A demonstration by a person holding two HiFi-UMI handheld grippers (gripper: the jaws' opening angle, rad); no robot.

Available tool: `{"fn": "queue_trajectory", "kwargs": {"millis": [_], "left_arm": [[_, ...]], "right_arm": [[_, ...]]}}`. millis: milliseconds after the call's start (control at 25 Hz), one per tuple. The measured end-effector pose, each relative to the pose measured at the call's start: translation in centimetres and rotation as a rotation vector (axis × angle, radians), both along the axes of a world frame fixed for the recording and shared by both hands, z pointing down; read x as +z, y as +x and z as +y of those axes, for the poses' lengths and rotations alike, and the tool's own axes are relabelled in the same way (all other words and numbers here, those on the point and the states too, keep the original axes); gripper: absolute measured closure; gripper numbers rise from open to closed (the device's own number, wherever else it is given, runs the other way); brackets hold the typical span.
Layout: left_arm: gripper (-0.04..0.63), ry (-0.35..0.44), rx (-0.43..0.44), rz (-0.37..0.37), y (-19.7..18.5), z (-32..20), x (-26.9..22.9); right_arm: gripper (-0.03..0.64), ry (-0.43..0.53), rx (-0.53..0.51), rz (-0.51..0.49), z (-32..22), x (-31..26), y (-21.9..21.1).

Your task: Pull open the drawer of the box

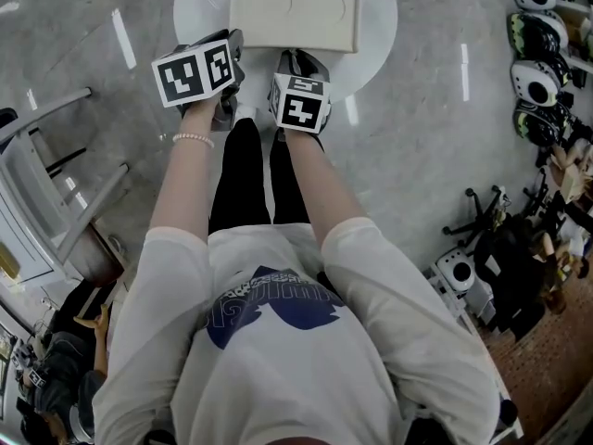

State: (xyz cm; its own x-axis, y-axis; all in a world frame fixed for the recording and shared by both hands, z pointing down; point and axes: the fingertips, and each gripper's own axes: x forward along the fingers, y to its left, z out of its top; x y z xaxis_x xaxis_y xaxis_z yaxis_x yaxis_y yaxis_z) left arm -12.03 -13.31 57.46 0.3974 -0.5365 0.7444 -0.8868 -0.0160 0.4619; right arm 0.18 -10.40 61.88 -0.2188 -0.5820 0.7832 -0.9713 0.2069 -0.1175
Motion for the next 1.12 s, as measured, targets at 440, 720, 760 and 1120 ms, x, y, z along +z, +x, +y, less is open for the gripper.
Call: {"fn": "queue_trajectory", "kwargs": {"millis": [440, 720, 760, 1120], "left_arm": [[0.508, -0.095, -0.047, 0.145, -0.1, -0.2, 0.4], [0.508, -0.109, -0.048, 0.149, 0.5, -0.3, 0.3], [0.508, -0.111, -0.048, 0.147, 0.5, -0.2, 0.4], [0.508, -0.118, -0.046, 0.135, 0.6, 0.0, 0.4]], "right_arm": [[0.557, -0.01, -0.013, 0.011, 0.0, 0.0, 0.1], [0.557, -0.009, -0.021, 0.03, 0.5, -0.2, 0.7], [0.557, -0.009, -0.021, 0.029, 0.7, -0.1, 0.7], [0.558, -0.018, -0.033, 0.03, 2.3, -0.1, 0.9]]}}
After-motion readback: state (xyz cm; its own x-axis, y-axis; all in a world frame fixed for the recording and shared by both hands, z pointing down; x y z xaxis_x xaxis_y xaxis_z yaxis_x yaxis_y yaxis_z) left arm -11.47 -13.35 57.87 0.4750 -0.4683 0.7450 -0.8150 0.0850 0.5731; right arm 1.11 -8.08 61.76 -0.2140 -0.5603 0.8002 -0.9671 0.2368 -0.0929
